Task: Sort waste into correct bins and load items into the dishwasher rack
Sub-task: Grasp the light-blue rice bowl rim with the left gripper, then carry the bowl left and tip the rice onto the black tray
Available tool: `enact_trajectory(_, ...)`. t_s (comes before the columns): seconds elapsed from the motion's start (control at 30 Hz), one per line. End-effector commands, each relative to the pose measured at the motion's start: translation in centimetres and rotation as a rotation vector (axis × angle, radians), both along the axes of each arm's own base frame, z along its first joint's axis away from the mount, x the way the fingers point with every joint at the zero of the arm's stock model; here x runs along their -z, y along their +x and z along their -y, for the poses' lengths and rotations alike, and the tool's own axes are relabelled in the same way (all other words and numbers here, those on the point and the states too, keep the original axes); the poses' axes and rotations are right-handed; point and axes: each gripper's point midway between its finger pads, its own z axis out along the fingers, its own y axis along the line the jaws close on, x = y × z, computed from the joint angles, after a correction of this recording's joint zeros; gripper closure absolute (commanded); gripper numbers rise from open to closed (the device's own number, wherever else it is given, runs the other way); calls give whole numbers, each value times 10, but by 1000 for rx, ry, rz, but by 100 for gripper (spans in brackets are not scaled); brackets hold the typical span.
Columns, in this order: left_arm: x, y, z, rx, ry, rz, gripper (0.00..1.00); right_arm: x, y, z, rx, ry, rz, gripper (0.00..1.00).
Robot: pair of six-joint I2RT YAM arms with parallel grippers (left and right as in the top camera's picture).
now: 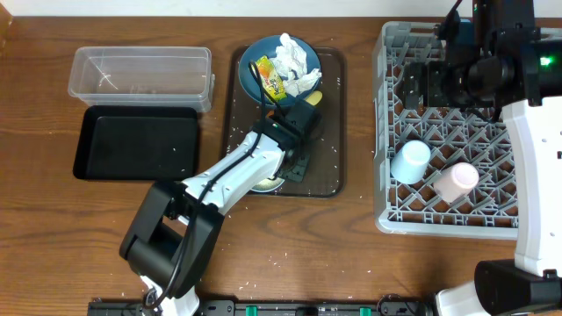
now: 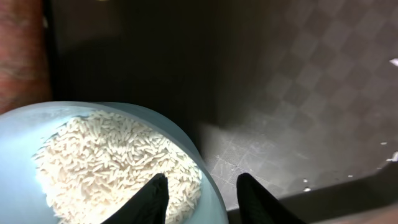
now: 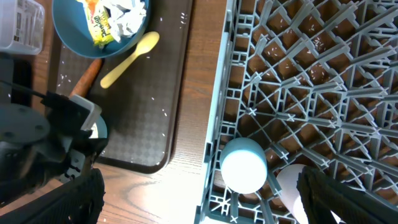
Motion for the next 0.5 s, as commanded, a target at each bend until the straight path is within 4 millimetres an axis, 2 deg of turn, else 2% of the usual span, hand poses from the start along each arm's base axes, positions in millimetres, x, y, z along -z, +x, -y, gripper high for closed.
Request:
enact_trajectory(0.0,11,-3,-4,21,40,-18,68,-3,1,1,11,3,7,3)
enact_trajectory(0.17,17,-5,-6,21,50,-32,73,-3,1,1,10,3,6,3)
enact_trajectory(0.3,24,-7,-7,21,62,-50,81,-2,0,1,10,2,1,3)
enact_trajectory(0.37,24,-7,-7,21,62,-49,93,-1,-1,1,10,1,-4,3)
enact_trajectory(0.47,20,-5,-6,21,55,-39,94,-2,-1,1,10,2,-1,3)
